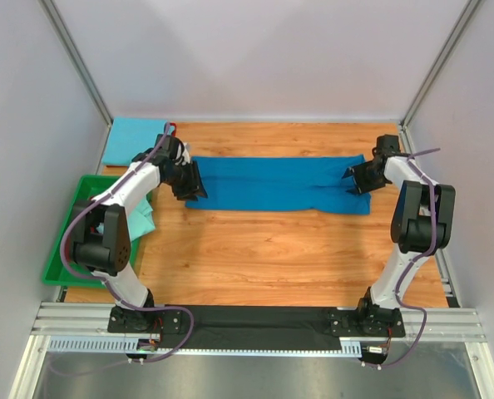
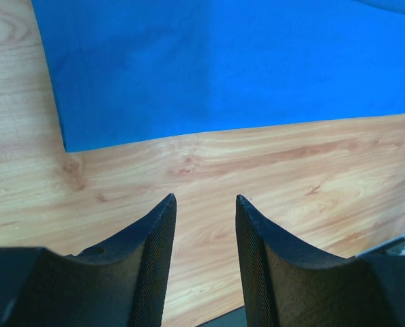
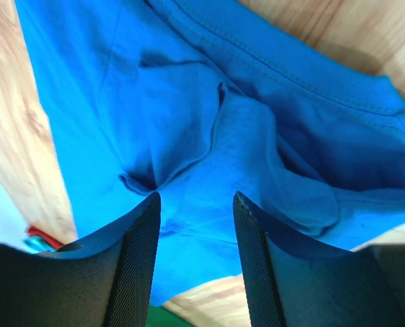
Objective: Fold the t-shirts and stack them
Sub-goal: Fold the tshirt
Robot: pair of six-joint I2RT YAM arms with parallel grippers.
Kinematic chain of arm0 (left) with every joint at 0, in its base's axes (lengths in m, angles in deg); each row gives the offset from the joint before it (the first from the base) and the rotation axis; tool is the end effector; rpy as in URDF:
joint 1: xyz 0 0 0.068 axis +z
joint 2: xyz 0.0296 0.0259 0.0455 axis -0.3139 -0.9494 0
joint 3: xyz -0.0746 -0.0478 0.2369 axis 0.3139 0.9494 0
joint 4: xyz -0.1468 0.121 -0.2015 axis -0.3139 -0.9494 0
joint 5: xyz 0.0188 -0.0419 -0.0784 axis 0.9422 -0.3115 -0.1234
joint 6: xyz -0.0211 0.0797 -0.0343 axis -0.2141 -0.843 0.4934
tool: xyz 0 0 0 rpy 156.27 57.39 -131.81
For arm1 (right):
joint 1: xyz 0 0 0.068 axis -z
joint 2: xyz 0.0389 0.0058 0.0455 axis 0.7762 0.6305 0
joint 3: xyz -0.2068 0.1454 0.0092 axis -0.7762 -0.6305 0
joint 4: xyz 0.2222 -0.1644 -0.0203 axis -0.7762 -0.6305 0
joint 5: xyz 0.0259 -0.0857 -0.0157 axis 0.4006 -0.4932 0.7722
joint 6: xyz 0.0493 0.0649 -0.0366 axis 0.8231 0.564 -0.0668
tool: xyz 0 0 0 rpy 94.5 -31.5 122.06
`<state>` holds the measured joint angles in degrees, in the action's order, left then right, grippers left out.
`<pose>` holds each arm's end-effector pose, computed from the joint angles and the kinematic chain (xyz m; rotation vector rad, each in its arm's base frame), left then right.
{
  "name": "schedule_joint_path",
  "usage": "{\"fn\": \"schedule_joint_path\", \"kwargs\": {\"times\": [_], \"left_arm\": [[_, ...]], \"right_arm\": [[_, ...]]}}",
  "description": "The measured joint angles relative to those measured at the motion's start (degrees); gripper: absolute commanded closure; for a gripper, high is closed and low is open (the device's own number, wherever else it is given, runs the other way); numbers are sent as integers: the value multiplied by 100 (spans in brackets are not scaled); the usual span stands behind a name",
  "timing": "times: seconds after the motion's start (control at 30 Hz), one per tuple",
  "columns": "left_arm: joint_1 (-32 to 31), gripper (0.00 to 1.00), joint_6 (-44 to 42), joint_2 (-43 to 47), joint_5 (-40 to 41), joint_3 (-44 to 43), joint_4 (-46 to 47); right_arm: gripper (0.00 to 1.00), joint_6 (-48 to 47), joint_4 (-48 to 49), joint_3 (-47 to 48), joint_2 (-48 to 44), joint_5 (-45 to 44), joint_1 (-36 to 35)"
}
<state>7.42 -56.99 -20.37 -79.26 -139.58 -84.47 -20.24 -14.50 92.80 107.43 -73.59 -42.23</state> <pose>0.3700 -0.0976 0.1664 -0.2636 2.7084 -0.6481 0.4086 -0.0480 0.1138 1.6099 2.3528 0.4732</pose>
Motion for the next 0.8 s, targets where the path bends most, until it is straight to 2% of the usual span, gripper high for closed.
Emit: {"fn": "schedule_joint_path", "kwargs": {"times": [0.47,0.67,0.8], "left_arm": [[24,50,-2,111,57,-210,-184],[173,50,116,-151,269,-850,-476],[275,50,181,-452,356,-1246,-546]], "right_arm": [[48,1123,614,-92,503,315,13],[69,1366,603,-7,564,387,28],[89,1322,527,142,575,378,26]]}}
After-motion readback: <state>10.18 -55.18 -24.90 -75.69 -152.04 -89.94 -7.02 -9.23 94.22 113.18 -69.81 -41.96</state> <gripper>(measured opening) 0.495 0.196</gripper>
